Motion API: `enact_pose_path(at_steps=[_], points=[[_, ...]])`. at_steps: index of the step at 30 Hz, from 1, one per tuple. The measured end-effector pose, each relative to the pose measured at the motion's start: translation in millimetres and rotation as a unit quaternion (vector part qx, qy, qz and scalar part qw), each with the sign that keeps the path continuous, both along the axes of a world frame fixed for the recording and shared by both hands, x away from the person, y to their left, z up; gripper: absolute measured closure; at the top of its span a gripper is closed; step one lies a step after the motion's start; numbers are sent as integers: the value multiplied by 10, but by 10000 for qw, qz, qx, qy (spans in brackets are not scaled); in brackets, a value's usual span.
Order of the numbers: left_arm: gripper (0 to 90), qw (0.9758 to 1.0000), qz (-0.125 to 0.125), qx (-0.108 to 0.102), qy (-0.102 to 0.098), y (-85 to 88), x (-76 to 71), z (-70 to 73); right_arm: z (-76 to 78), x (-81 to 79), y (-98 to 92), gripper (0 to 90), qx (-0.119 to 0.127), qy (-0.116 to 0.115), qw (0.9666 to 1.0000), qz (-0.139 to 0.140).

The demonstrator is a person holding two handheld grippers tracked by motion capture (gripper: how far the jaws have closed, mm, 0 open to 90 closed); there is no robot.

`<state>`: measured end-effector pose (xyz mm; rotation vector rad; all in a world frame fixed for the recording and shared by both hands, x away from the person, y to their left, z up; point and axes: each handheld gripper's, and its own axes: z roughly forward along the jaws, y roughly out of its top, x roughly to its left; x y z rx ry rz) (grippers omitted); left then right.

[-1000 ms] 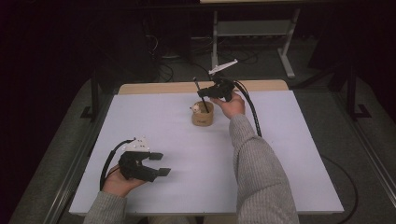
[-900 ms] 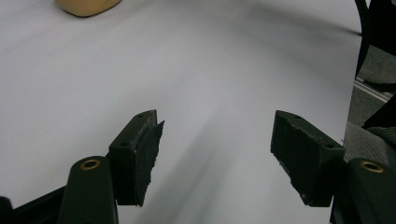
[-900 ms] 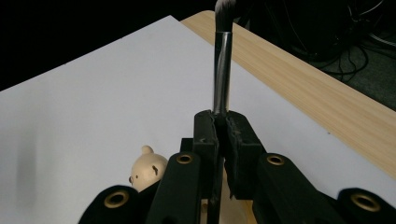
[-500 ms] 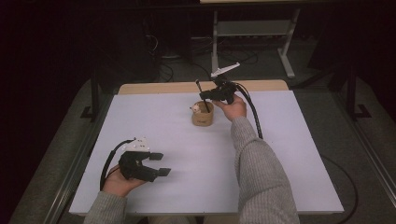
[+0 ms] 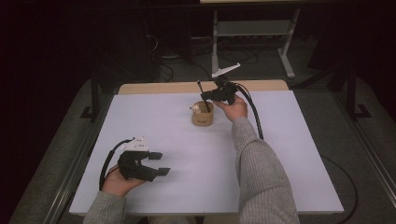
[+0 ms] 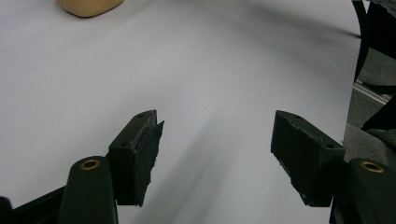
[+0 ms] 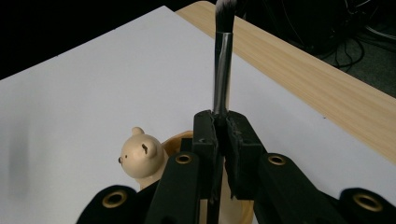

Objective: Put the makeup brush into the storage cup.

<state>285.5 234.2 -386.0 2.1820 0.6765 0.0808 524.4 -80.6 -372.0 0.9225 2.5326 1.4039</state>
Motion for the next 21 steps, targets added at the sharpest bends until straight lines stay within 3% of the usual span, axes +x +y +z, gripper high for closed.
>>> enact_pose_path(at_steps=[3, 21], points=[[317, 10000, 2, -1, 7, -4, 2, -5, -2, 3, 0, 728, -57, 25, 10000, -66], [314, 10000, 21, 14, 1, -13, 4, -14, -14, -198, -232, 583, 13, -10, 9999, -147]])
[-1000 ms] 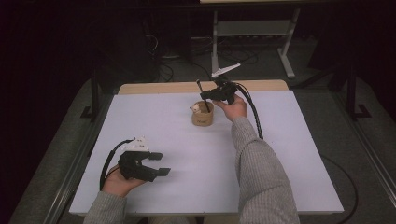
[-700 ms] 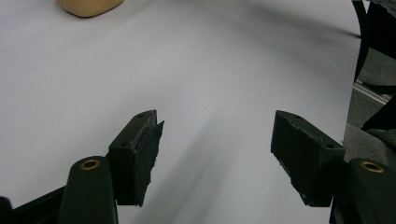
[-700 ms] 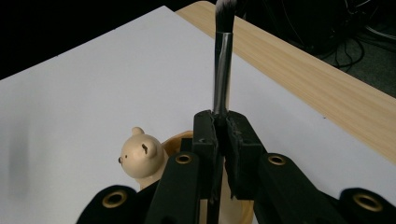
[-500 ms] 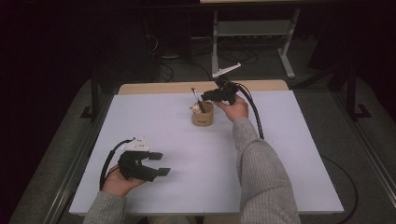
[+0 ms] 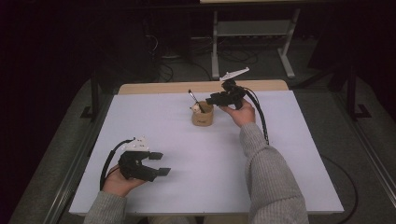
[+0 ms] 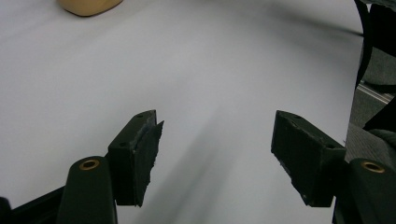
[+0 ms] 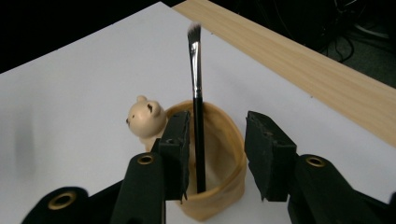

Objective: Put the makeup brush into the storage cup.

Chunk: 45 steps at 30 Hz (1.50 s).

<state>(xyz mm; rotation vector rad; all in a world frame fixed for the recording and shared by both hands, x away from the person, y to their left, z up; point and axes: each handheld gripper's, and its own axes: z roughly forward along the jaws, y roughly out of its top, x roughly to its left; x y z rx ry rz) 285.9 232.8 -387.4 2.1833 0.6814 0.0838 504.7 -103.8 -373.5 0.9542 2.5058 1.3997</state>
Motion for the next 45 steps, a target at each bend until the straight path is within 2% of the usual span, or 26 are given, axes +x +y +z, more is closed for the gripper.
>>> enact_pose_path(at_steps=[8, 12, 15, 29, 31, 45], points=[[308, 10000, 17, 24, -25, 1, 4, -1, 33, -115, -118, 543, 18, -128, 9999, -53], [304, 10000, 18, 37, -24, 6, 7, -1, 60, -155, -156, 508, 26, -88, 9999, -75], [304, 10000, 54, 13, -12, 13, 7, -6, 84, -201, -176, 498, 65, -193, 9997, -93], [289, 9999, 95, 12, -31, 18, 13, -2, 139, -340, -318, 459, 70, -181, 9997, -154], [287, 9999, 100, 19, -33, 19, 14, -3, 139, -365, -334, 456, 80, -238, 9996, -153], [279, 9999, 127, 38, -52, 6, 15, -3, 72, -490, -430, 409, 19, -168, 9997, -194]])
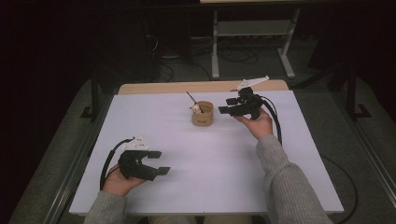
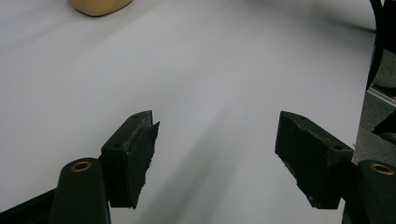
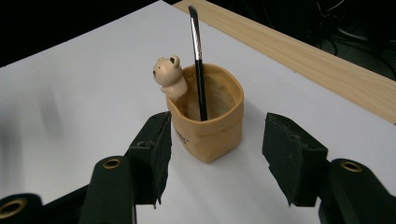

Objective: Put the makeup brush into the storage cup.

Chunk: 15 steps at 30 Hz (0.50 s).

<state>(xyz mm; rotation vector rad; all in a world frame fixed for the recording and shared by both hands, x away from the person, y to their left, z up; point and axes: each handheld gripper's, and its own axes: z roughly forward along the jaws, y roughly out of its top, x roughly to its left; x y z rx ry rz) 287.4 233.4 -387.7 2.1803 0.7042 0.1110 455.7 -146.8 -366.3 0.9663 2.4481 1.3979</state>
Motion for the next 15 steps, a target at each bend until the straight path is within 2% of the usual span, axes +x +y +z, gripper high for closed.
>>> enact_pose_path(at_steps=[15], points=[[272, 10000, 33, 24, -36, -6, 6, -3, 0, -102, -107, 392, 39, -18, 10000, -47]])
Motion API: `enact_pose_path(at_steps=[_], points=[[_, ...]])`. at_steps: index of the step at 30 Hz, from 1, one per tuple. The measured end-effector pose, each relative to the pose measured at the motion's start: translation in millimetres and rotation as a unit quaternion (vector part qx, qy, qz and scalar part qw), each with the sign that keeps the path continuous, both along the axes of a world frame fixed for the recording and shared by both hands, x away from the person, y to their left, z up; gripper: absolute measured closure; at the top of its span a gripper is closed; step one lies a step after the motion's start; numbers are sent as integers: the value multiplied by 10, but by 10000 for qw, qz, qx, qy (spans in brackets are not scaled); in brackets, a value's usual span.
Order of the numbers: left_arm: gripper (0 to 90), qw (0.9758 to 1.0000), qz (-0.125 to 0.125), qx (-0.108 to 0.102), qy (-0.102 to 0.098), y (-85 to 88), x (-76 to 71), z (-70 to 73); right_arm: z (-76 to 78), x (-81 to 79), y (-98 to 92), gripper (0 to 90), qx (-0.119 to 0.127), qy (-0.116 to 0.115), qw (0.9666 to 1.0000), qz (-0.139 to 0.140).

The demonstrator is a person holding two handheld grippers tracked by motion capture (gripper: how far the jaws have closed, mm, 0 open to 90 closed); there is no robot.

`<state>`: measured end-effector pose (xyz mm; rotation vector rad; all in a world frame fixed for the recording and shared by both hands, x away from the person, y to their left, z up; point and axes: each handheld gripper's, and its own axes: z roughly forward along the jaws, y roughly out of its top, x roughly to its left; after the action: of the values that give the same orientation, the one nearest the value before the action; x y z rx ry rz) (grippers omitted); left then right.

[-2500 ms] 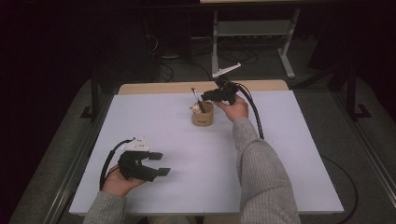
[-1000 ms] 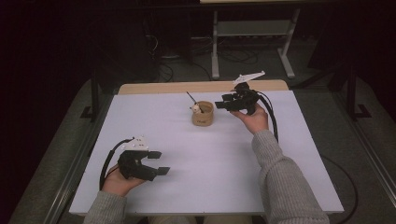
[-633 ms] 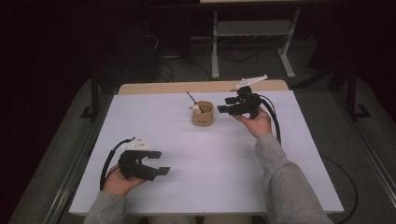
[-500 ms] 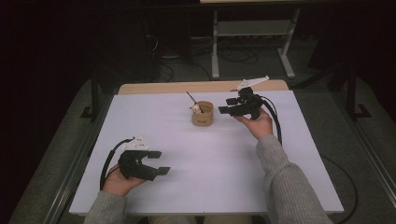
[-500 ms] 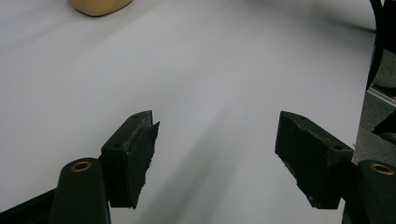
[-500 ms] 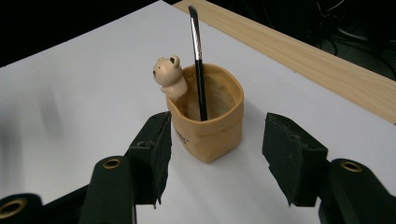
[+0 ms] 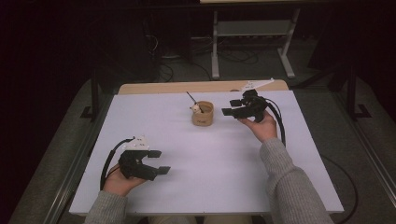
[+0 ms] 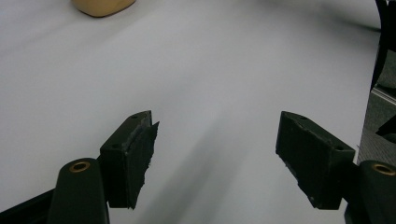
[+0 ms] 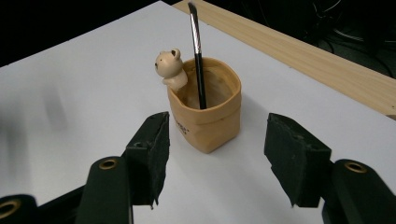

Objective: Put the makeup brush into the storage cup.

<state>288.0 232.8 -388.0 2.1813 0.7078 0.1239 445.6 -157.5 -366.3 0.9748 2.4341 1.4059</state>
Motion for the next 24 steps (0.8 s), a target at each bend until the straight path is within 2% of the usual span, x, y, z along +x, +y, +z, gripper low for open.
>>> enact_pose_path(at_steps=[12, 24], points=[[264, 10000, 46, 17, -26, -10, 4, -5, -14, -90, -74, 382, -23, 0, 10000, 4], [253, 9999, 115, 33, -42, -24, 12, -12, -8, -232, -109, 366, -44, -121, 9999, 49]])
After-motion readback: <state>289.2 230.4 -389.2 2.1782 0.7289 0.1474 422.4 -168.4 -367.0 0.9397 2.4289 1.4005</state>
